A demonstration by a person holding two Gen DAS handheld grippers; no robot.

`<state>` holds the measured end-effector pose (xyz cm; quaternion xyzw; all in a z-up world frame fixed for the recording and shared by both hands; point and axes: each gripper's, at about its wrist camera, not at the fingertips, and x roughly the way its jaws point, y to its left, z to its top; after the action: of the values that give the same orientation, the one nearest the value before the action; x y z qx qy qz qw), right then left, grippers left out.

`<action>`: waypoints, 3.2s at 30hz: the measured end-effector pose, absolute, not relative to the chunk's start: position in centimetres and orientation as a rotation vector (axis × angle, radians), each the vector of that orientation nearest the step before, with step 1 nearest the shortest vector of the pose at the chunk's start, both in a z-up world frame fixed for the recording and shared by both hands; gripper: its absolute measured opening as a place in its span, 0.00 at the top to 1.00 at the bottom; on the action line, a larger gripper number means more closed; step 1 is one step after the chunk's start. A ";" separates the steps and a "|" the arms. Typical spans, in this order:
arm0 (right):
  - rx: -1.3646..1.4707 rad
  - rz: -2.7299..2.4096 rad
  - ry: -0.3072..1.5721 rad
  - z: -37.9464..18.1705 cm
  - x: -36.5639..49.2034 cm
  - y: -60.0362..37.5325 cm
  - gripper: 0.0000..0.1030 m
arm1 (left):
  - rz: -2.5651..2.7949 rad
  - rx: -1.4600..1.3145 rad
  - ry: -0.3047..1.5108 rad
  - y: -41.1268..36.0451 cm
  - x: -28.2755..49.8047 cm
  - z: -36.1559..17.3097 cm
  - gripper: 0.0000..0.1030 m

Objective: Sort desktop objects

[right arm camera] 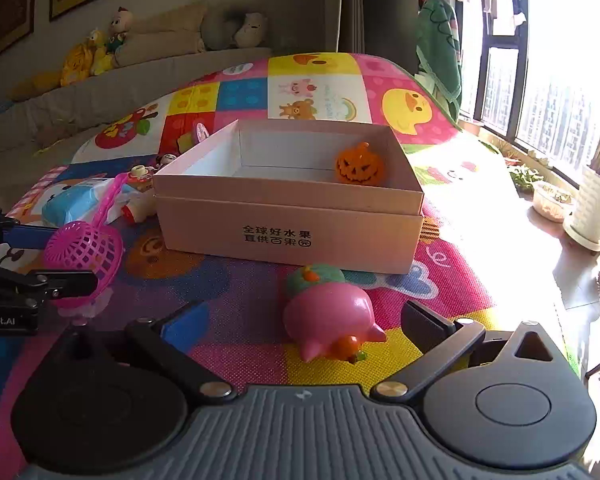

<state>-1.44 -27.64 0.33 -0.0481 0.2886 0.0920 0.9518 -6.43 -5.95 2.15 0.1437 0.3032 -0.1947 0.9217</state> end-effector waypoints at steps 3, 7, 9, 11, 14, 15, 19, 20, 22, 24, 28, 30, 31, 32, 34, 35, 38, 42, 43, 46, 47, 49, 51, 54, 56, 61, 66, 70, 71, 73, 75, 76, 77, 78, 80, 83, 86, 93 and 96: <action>-0.143 0.201 0.572 0.9 -1.3 -27.3 0.03 | -0.445 0.327 0.647 -5.5 -8.8 2.0 0.34; -0.118 0.204 0.627 1.1 0.4 -27.8 0.10 | -0.430 0.293 0.653 -5.0 -9.3 2.0 0.13; -0.087 0.206 0.675 0.8 1.5 -28.3 0.21 | -0.410 0.249 0.651 -5.0 -8.8 2.2 0.09; -0.072 0.205 0.732 0.3 2.2 -28.6 0.43 | -0.391 0.217 0.667 -5.2 -8.0 2.2 0.09; -0.073 0.210 0.749 0.4 1.8 -28.9 0.52 | -0.358 0.212 0.701 -5.6 -7.2 1.7 0.16; -0.074 0.221 0.752 0.5 1.5 -28.9 0.53 | -0.352 0.210 0.713 -5.6 -7.1 1.5 0.24; -0.101 0.290 0.758 1.9 -1.0 -28.7 0.53 | -0.355 0.198 0.713 -5.4 -7.5 1.9 0.24; -0.103 0.308 0.753 2.5 -1.6 -28.7 0.53 | -0.357 0.199 0.708 -5.4 -7.7 2.1 0.24; -0.107 0.332 0.714 4.4 -2.8 -28.7 0.53 | -0.372 0.201 0.681 -5.5 -8.1 3.3 0.24; -0.118 0.329 0.621 7.2 -3.9 -29.1 0.54 | -0.401 0.216 0.605 -5.7 -8.4 5.7 0.37; -0.081 0.280 0.410 13.4 -4.5 -30.6 0.53 | -0.401 0.263 0.391 -7.0 -7.3 11.4 0.54; -0.077 0.249 0.338 15.1 -4.2 -31.1 0.53 | -0.395 0.278 0.313 -8.1 -6.0 13.2 0.55; -0.070 0.234 0.321 15.5 -4.0 -31.4 0.53 | -0.389 0.287 0.286 -8.7 -5.2 13.8 0.59; -0.059 0.226 0.318 15.6 -3.7 -31.6 0.53 | -0.384 0.294 0.272 -9.4 -4.3 14.1 0.60; -0.039 0.221 0.339 15.2 -3.0 -32.0 0.53 | -0.386 0.280 0.279 -10.1 -2.8 14.4 0.61; -0.032 0.219 0.361 14.7 -2.7 -32.2 0.53 | -0.389 0.268 0.288 -10.2 -2.4 14.3 0.59; -0.026 0.211 0.440 12.5 -2.2 -32.7 0.53 | -0.399 0.240 0.321 -9.7 -2.3 13.4 0.53; -0.037 0.204 0.555 8.7 -1.9 -33.0 0.53 | -0.472 0.238 0.441 -9.0 -3.7 10.1 0.28; -0.042 0.192 0.581 7.6 -1.8 -32.9 0.53 | -0.490 0.248 0.460 -9.1 -4.0 9.4 0.20; -0.012 0.164 0.671 4.6 -1.0 -33.1 0.53 | -0.534 0.271 0.535 -9.9 -5.4 6.9 0.09; -0.009 0.154 0.687 3.9 -1.0 -33.0 0.53 | -0.547 0.269 0.561 -10.3 -5.7 6.2 0.09; -0.014 0.143 0.699 3.0 -1.2 -32.6 0.53 | -0.570 0.271 0.587 -11.1 -6.1 5.1 0.07; -0.009 0.161 0.708 2.5 -1.6 -32.3 0.53 | -0.571 0.275 0.587 -11.8 -6.2 4.6 0.07; -0.054 0.185 0.707 2.0 -2.6 -31.3 0.53 | -0.537 0.278 0.613 -12.5 -5.4 3.9 0.06; -0.089 0.178 0.701 1.6 -3.0 -30.8 0.53 | -0.493 0.292 0.626 -13.0 -4.8 3.2 0.05; -0.078 0.172 0.691 1.7 -3.0 -30.8 0.40 | -0.361 0.331 0.639 -12.5 -3.5 1.7 0.05; -0.052 0.207 0.660 2.9 -3.0 -30.5 0.33 | -0.267 0.312 0.655 -9.3 -3.2 1.7 0.05; 0.038 0.291 0.657 4.1 -1.9 -29.9 0.30 | -0.181 0.273 0.681 -6.0 -3.4 1.8 0.05; 0.055 0.307 0.657 4.3 -1.5 -29.7 0.30 | -0.164 0.256 0.689 -5.0 -3.5 1.9 0.05; 0.054 0.335 0.656 4.6 -0.5 -29.0 0.49 | -0.159 0.216 0.703 -3.6 -4.0 2.1 0.03; 0.047 0.325 0.679 4.3 0.8 -28.3 0.68 | -0.180 0.158 0.722 -2.4 -4.7 2.4 0.03; 0.062 0.321 0.704 3.9 1.8 -28.0 0.68 | -0.201 0.119 0.734 -1.8 -5.2 2.6 0.03; 0.078 0.331 0.729 3.7 2.3 -27.9 0.69 | -0.217 0.091 0.740 -1.5 -5.6 2.7 0.03; 0.106 0.356 0.771 3.2 2.8 -27.6 0.71 | -0.233 0.069 0.745 -1.2 -6.0 2.9 0.03; 0.145 0.420 0.829 2.6 2.8 -26.9 0.72 | -0.260 0.048 0.742 -0.9 -7.0 3.2 0.02; 0.190 0.546 0.903 2.2 1.8 -25.5 0.71 | -0.276 0.054 0.726 -0.9 -7.8 3.7 0.02; 0.252 0.681 0.960 2.2 0.6 -24.7 0.71 | -0.280 0.058 0.708 -1.0 -7.8 4.3 0.02; 0.033 0.660 0.822 4.2 -4.1 -24.4 0.45 | -0.355 -0.029 0.714 -1.9 -6.9 5.2 0.01; -0.059 0.522 0.743 4.7 -5.1 -25.8 0.41 | -0.383 -0.045 0.737 -3.5 -6.4 4.7 0.00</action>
<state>-5.10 -25.80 4.74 -0.0283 0.3589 0.2523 0.8982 -6.40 -3.49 4.72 -0.0221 0.3579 -0.1858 0.9148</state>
